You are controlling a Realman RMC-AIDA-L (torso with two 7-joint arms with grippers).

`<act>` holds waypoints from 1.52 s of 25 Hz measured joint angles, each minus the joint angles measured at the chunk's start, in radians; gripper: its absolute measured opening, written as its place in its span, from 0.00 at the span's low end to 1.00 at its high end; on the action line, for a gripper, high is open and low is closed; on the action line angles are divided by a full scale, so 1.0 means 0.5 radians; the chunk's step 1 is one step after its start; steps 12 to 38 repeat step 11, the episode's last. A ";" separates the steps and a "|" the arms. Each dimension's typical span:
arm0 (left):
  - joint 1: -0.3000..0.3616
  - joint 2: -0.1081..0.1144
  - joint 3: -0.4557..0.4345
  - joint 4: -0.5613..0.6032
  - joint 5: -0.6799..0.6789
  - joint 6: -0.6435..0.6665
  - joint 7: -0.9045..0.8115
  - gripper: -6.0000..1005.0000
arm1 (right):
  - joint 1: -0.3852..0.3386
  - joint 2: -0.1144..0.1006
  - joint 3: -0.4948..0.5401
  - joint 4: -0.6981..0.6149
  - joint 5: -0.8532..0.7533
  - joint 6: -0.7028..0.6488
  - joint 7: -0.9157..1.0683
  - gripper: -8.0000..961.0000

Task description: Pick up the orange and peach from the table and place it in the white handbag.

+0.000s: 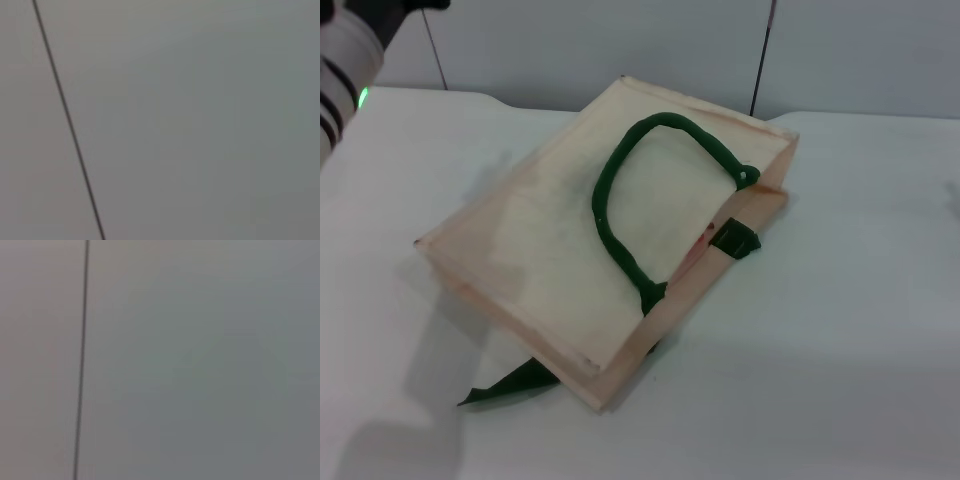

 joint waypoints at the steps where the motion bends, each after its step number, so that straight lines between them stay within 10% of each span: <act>1: -0.013 0.000 0.025 -0.076 0.000 0.081 -0.019 0.50 | 0.005 0.002 -0.003 0.050 0.054 0.002 -0.068 0.79; 11: -0.227 0.014 0.141 -0.669 0.015 0.393 -0.298 0.50 | 0.102 0.004 0.011 0.507 0.567 0.054 -0.610 0.79; 38: -0.227 0.014 0.141 -0.669 0.015 0.393 -0.298 0.50 | 0.102 0.004 0.011 0.507 0.567 0.054 -0.610 0.79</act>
